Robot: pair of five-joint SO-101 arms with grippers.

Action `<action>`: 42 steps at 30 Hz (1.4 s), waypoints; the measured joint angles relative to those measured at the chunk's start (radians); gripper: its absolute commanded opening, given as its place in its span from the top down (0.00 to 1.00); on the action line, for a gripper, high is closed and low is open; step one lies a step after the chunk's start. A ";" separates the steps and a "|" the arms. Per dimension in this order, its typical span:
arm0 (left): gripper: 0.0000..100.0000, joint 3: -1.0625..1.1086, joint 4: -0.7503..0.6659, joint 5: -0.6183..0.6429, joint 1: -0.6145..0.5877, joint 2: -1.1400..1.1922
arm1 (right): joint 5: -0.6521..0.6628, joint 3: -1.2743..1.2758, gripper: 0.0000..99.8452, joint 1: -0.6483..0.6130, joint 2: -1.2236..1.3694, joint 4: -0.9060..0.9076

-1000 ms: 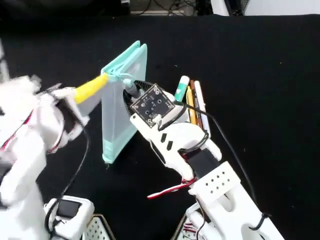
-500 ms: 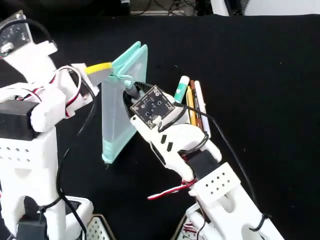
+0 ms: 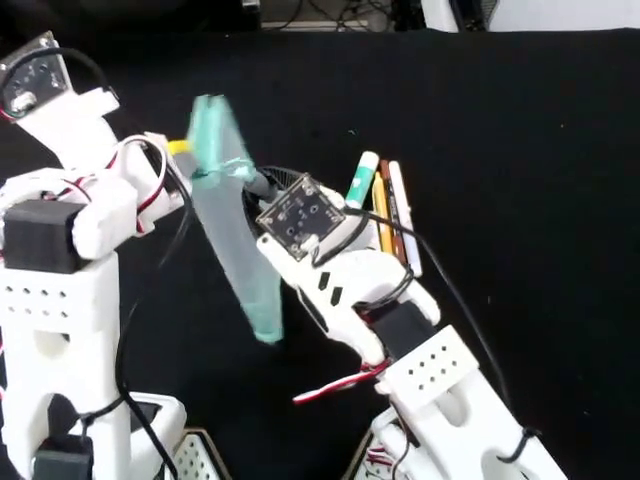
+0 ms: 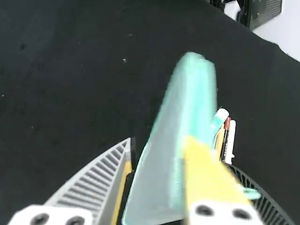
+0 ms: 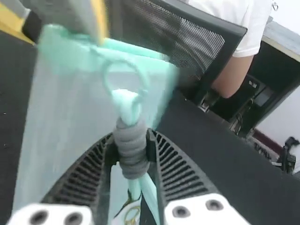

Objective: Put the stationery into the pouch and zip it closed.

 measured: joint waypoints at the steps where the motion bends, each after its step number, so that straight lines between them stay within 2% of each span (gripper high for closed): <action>1: 0.92 0.000 0.000 0.000 0.000 0.000 | 0.002 0.002 0.99 0.000 0.000 -0.014; 7: 0.92 0.000 0.000 0.000 0.002 0.003 | 0.029 0.020 0.99 0.000 0.002 -0.098; 12: 0.92 0.002 -0.066 -0.028 0.002 0.005 | 0.137 0.021 0.99 0.002 0.005 -0.109; 16: 0.92 0.014 -0.129 -0.037 0.002 0.008 | 0.172 0.021 0.99 0.002 0.005 -0.109; 24: 0.92 0.031 -0.170 -0.048 0.002 0.008 | 0.176 0.002 0.99 0.002 -0.005 0.037; 30: 0.92 0.035 -0.259 -0.084 0.011 0.008 | 0.166 0.002 0.99 0.003 0.000 -0.011; 36: 0.91 0.035 -0.278 -0.123 0.068 0.009 | 0.060 -0.103 0.99 0.061 0.052 -0.052; 42: 0.77 0.029 -0.212 -0.121 0.072 -0.046 | 0.049 -0.210 0.99 0.083 0.207 -0.055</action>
